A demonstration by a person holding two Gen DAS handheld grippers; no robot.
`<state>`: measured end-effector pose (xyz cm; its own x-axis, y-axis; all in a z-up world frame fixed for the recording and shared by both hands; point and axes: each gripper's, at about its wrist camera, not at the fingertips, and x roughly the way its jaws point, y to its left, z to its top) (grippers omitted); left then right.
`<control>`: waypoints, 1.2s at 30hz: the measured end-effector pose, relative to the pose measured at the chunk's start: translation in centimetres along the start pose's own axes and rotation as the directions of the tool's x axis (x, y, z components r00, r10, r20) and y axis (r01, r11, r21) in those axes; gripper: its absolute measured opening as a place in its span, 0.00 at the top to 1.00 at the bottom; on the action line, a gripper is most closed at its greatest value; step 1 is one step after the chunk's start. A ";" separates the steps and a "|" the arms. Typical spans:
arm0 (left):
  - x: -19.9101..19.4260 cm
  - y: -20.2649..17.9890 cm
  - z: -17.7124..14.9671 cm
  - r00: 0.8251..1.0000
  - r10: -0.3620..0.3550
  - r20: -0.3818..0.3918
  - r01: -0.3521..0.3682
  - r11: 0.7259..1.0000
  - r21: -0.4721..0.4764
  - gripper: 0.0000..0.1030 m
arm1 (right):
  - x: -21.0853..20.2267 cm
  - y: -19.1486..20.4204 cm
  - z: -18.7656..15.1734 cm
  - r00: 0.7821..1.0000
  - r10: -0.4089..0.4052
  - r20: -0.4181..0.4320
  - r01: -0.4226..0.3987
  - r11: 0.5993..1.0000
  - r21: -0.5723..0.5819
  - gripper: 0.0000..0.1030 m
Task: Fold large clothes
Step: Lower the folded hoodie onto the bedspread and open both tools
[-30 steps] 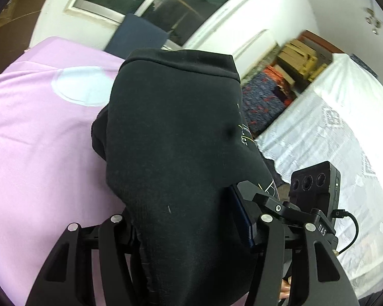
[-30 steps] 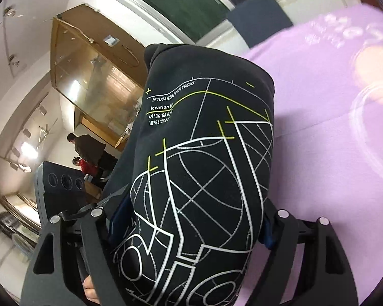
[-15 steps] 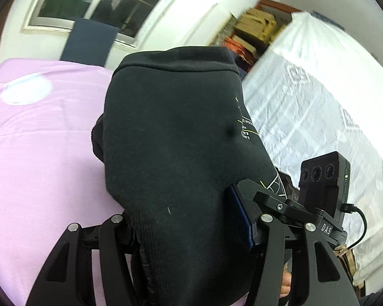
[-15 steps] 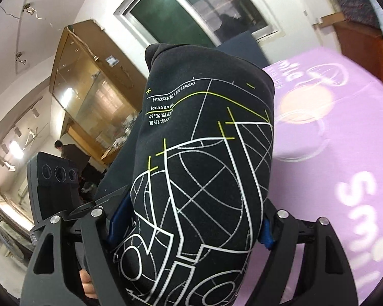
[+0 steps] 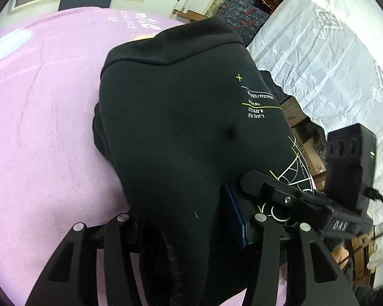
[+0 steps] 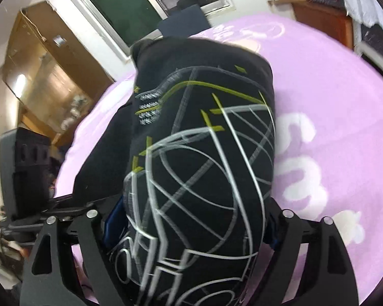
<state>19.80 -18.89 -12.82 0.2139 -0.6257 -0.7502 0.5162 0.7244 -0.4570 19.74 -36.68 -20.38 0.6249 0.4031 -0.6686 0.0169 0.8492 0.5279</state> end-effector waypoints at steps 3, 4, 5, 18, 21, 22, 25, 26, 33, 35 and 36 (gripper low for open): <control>-0.4 0.8 -0.5 1.000 0.009 -0.003 -0.009 1.000 -0.009 0.44 | -0.2 -1.2 -0.1 0.999 0.047 -0.011 -0.047 0.998 0.051 0.17; -0.5 0.8 -0.4 1.000 0.013 -0.002 -0.013 1.000 -0.016 0.42 | -0.3 -1.3 -0.2 0.999 0.049 -0.008 -0.048 0.997 0.055 0.17; -0.9 0.9 -0.5 1.000 0.022 0.003 -0.022 0.999 -0.024 0.42 | -0.6 -1.3 -0.3 0.999 0.045 -0.001 -0.045 0.997 0.056 0.17; -10.9 -6.9 -4.6 0.912 0.306 0.273 -0.337 0.938 0.075 0.23 | -11.8 4.3 -1.6 0.977 -0.098 0.189 0.107 0.994 -0.037 0.16; -13.8 -10.0 -6.6 0.865 0.343 0.366 -0.401 0.911 0.096 0.17 | -15.8 6.9 -3.0 0.966 -0.075 0.246 0.095 0.993 -0.071 0.12; -14.8 -11.0 -7.4 0.853 0.344 0.392 -0.412 0.905 0.103 0.15 | -16.8 7.7 -3.4 0.963 -0.070 0.260 0.094 0.992 -0.080 0.11; -17.2 -13.6 -9.3 0.811 0.353 0.466 -0.447 0.888 0.105 0.06 | -20.7 9.8 -4.9 0.949 -0.055 0.310 0.098 0.987 -0.125 0.08; -18.0 -14.5 -10.0 0.796 0.354 0.490 -0.458 0.883 0.105 0.03 | -22.1 10.7 -5.6 0.941 -0.051 0.333 0.105 0.984 -0.145 0.07; -20.1 -16.7 -11.9 0.747 0.380 0.545 -0.506 0.857 0.097 0.03 | -27.6 14.8 -8.2 0.904 -0.010 0.427 0.112 0.970 -0.214 0.05; -20.2 -16.2 -11.8 0.751 0.383 0.538 -0.502 0.861 0.087 0.03 | -27.6 14.9 -8.2 0.905 -0.009 0.424 0.109 0.971 -0.213 0.05; -20.1 -15.7 -11.6 0.755 0.389 0.527 -0.497 0.864 0.075 0.03 | -27.3 14.9 -8.0 0.907 -0.013 0.420 0.111 0.971 -0.210 0.05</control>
<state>-2.17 -14.30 3.91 0.7996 -0.3436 -0.4924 0.4020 0.9156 0.0138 -3.33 -32.29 1.49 0.8949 0.2114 -0.3931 -0.0781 0.9413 0.3285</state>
